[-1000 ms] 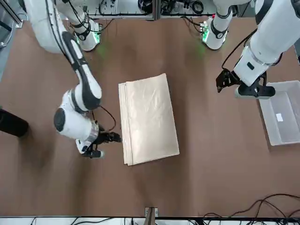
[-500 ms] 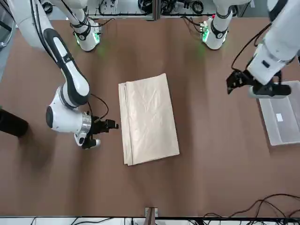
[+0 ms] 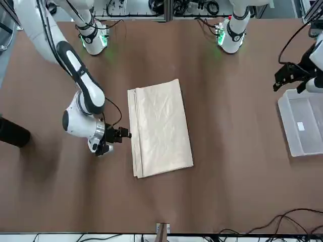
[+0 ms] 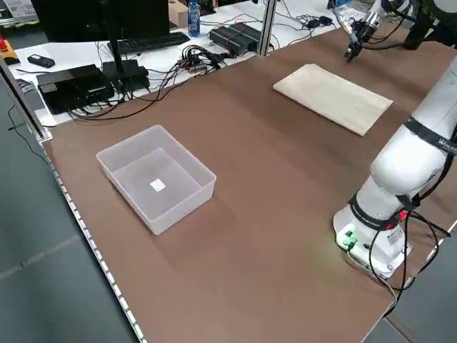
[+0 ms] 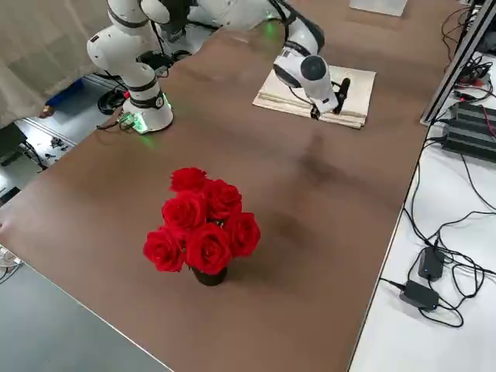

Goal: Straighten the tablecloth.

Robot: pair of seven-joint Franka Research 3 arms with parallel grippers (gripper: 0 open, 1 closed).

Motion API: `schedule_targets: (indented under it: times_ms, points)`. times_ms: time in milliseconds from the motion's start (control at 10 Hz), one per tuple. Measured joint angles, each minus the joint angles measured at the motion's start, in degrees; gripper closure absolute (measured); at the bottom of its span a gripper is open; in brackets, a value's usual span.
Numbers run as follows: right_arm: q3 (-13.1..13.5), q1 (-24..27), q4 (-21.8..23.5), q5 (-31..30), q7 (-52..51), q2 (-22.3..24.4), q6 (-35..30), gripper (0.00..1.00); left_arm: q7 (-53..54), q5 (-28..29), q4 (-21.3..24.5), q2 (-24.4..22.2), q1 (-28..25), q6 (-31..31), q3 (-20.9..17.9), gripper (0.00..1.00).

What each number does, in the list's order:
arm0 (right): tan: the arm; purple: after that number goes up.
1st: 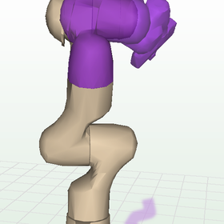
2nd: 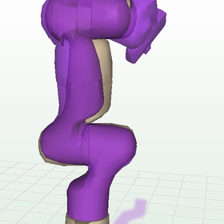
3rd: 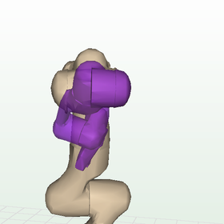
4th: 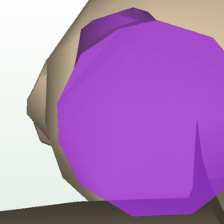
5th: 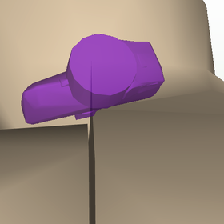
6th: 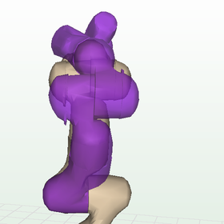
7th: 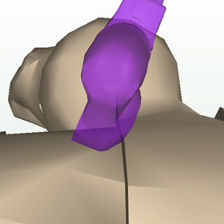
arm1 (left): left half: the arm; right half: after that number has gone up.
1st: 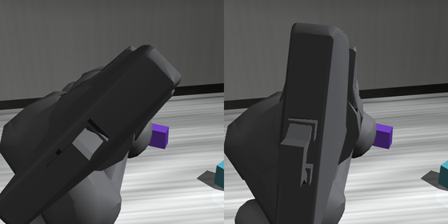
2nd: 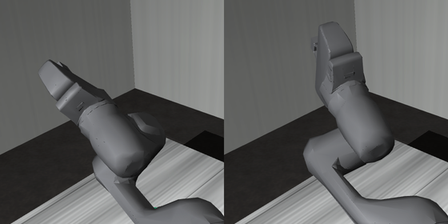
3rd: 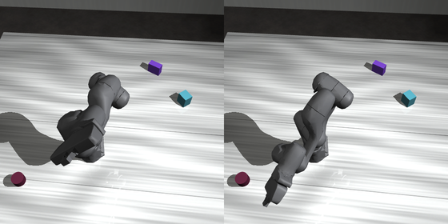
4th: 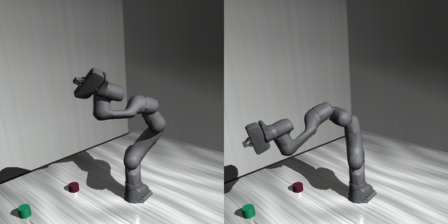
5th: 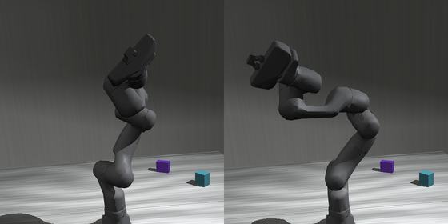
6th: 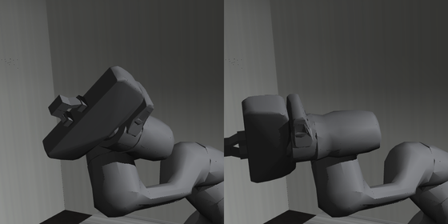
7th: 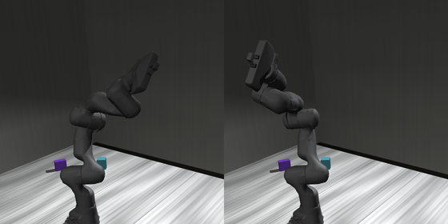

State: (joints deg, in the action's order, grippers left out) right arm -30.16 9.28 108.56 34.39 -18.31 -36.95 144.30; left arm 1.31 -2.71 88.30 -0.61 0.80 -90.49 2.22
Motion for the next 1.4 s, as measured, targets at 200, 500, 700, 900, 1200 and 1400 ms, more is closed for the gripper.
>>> schedule_targets:
  times_ms: [200, 500, 700, 900, 1200, 1400]
  points:
    - [-0.11, -0.2, -0.02, 2.41, -2.54, -2.13, 1.18, 0.06, 0.43, 0.0, 0.19, 0.02, -0.64, 0.0, -0.06, 0.0]
    - [-0.39, -1.99, -0.01, 2.61, -3.0, -3.78, 4.51, 0.06, 0.59, 0.0, 0.32, 0.8, -0.72, -0.37, 0.08, 0.0]
    - [-0.43, -3.46, -0.11, 2.69, -3.0, -3.96, 5.13, 0.06, 0.58, 0.0, 0.32, 1.73, -0.69, -0.51, 0.25, 0.0]
    - [-0.32, -3.47, -0.13, 2.75, -3.0, -4.33, 5.17, 0.06, 0.58, 0.0, 0.32, 2.09, -0.69, -0.56, 0.25, 0.0]
    - [-0.31, -3.45, -0.19, 2.76, -3.05, -5.82, 5.83, 0.06, 0.58, 0.0, -0.65, 2.99, -0.68, -1.1, 0.27, 0.0]
    - [-0.42, -3.81, -0.3, 2.78, -3.07, -6.01, 6.58, 0.06, 0.58, 0.0, -1.71, 4.11, -0.75, -1.14, 0.22, 0.0]
